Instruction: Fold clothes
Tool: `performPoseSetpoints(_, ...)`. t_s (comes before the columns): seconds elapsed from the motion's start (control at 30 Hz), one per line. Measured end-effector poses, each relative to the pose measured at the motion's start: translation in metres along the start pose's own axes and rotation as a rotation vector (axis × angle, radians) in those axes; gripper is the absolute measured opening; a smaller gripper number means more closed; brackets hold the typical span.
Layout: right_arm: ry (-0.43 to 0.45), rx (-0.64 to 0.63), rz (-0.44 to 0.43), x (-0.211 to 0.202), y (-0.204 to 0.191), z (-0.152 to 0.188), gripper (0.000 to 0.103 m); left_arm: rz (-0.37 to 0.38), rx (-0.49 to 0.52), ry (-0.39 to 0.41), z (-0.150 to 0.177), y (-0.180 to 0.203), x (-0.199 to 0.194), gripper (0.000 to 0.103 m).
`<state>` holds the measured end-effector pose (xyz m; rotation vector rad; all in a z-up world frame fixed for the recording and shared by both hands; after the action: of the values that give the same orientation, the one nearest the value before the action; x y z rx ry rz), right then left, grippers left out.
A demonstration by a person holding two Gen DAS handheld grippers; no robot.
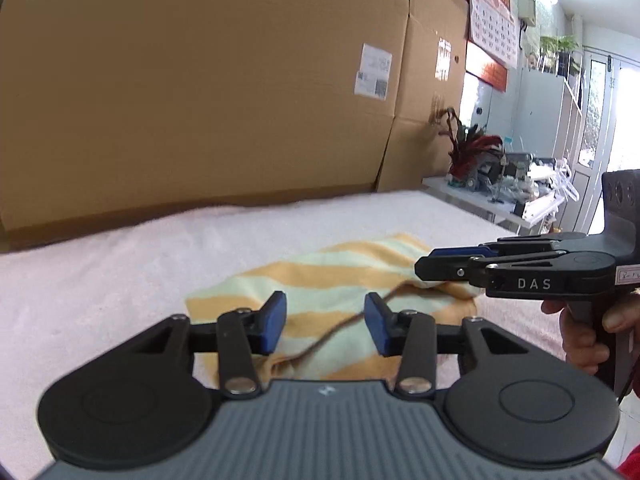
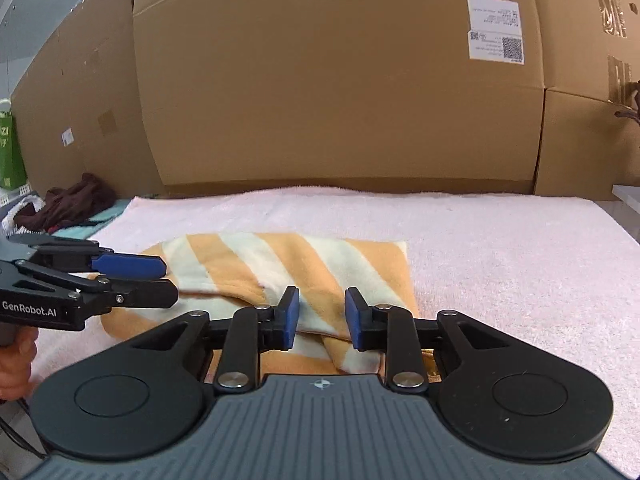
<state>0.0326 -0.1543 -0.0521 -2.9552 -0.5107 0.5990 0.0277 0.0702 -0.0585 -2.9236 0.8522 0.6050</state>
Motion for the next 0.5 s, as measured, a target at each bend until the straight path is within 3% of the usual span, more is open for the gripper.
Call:
performPoseSetpoints(0.03,0.030,0.004,-0.012,-0.004,-0.002,-0.007,0.031,-0.028,0.003,0.012,-0.001,0.001,0.000,0.058)
performPoseSetpoints(0.13,0.010,0.005,-0.013,0.003,-0.008,-0.003,0.062,-0.067,-0.035,-0.034,0.012,-0.001,0.013,0.056)
performPoseSetpoints(0.2,-0.061,0.002,0.009,0.015,-0.009,0.008,0.061,-0.087,-0.062,-0.056,0.017,-0.002,0.017,0.056)
performPoseSetpoints(0.33,-0.009,0.048,0.009,0.006,-0.003,0.001,0.053,-0.089,-0.023,-0.048,0.018,0.003,0.013,0.057)
performPoseSetpoints(0.47,0.043,0.094,0.008,-0.003,0.004,-0.006,0.037,-0.085,-0.008,-0.063,0.021,0.004,0.014,0.059)
performPoseSetpoints(0.5,-0.003,0.102,0.022,0.003,0.007,-0.002,0.029,-0.085,-0.005,-0.070,0.022,0.004,0.015,0.059)
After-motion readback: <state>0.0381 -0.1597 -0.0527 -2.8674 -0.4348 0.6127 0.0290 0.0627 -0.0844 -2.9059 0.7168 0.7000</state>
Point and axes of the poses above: each gripper's, at about its wrist camera, not at the fingertips, and x roughly the way its jaws point, y to its right, z to its underside, the point moved 7 cm from there along x, roughly the way its jaws point
